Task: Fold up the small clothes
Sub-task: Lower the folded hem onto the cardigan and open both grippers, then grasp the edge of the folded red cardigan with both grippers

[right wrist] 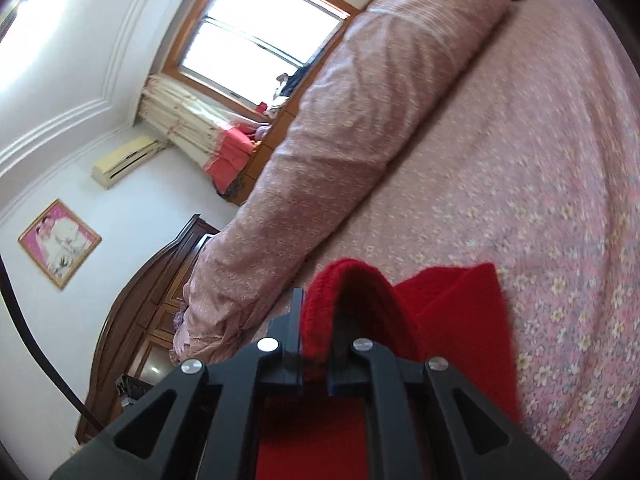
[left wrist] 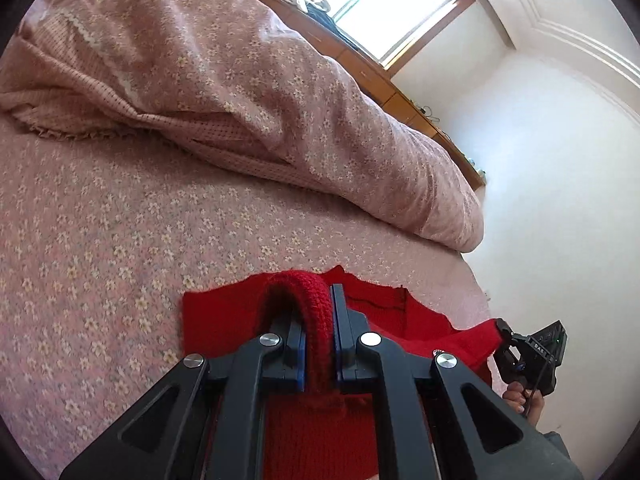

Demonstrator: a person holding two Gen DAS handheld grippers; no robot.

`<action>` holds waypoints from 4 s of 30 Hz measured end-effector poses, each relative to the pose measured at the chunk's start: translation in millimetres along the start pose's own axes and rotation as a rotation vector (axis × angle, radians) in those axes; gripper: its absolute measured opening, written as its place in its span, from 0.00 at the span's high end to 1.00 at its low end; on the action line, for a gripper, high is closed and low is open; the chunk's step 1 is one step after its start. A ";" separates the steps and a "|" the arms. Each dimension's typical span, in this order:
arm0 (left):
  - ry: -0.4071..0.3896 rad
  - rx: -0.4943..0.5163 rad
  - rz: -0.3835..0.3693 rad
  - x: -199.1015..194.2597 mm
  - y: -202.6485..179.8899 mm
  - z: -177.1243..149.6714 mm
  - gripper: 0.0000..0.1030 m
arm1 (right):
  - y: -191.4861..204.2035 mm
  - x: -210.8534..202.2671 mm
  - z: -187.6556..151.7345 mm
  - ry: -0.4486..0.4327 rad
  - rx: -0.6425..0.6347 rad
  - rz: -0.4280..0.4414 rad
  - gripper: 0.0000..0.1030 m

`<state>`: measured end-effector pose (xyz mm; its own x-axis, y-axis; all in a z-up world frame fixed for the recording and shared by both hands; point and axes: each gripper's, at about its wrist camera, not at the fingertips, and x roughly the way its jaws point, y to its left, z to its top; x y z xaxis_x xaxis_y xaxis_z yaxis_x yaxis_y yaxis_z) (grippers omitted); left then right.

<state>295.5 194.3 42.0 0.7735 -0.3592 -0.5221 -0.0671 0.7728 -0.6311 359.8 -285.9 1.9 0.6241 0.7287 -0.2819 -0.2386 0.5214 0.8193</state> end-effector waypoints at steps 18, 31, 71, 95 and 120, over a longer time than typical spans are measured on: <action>0.016 -0.082 0.030 3.8 21.8 -5.8 0.97 | -7.7 5.3 3.3 0.017 -0.010 -0.080 0.93; -0.049 -0.139 0.056 -10.1 32.3 4.9 0.72 | -37.5 -8.0 7.8 -0.038 0.134 -0.125 0.64; 0.286 -0.292 0.096 -30.9 21.9 -131.7 0.35 | -52.1 -92.3 -80.3 0.248 0.136 -0.191 0.25; 0.193 -0.418 0.004 6.0 53.3 -98.4 0.33 | -58.0 -45.3 -61.2 0.166 0.269 -0.142 0.17; 0.221 -0.403 0.021 -12.5 61.4 -100.8 0.86 | -65.5 -43.1 -72.4 0.159 0.320 -0.193 0.77</action>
<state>218.2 193.5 -48.1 0.6191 -0.4828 -0.6193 -0.3546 0.5318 -0.7691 294.6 -319.4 -75.8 0.5059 0.7037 -0.4988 0.1311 0.5089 0.8508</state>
